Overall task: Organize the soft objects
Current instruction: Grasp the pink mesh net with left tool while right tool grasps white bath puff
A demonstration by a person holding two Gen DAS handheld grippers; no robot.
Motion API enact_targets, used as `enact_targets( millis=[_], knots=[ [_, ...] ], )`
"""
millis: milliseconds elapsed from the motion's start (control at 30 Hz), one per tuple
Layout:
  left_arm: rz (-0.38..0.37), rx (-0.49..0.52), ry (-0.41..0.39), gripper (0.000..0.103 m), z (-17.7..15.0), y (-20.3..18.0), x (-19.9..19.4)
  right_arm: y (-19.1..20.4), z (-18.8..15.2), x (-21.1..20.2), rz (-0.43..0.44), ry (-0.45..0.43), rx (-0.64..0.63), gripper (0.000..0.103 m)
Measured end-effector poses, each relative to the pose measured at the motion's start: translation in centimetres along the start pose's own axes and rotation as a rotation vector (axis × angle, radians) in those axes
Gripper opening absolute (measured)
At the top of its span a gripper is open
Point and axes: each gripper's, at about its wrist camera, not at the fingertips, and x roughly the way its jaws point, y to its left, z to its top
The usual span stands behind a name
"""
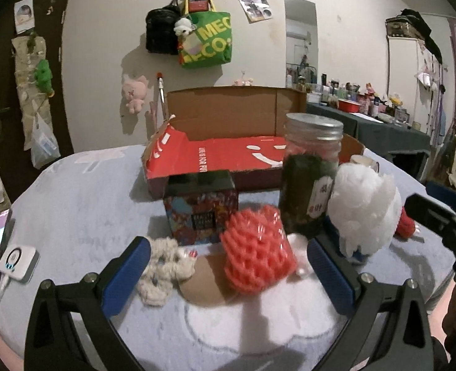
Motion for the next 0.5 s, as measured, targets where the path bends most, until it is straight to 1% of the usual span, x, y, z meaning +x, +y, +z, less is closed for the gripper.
enact_targets(
  millis=[67,167,333,367,400,500],
  knots=[
    [-0.012,0.007,0.017,0.103,0.5,0.1,0.6,-0.3,0.7,0.7,0.031,0.008,0.004,0.103],
    [-0.028,0.015,0.049,0.103,0.9,0.1,1.3,-0.6,1.5,1.9,0.103,0.047,0.018,0.103],
    [-0.053,0.021,0.097,0.096,1.0,0.4,2.6,-1.3,2.0,4.2,0.218,0.125,0.039,0.103],
    [-0.057,0.024,0.106,0.095,0.9,0.4,2.8,-1.2,2.0,4.6,0.236,0.139,0.034,0.103],
    [-0.061,0.029,0.117,0.092,0.8,0.3,3.1,-1.0,2.1,5.4,0.26,0.167,0.022,0.103],
    [-0.102,0.032,0.145,0.086,0.6,0.2,3.6,-0.7,1.8,7.1,0.287,0.232,-0.003,0.103]
  ],
)
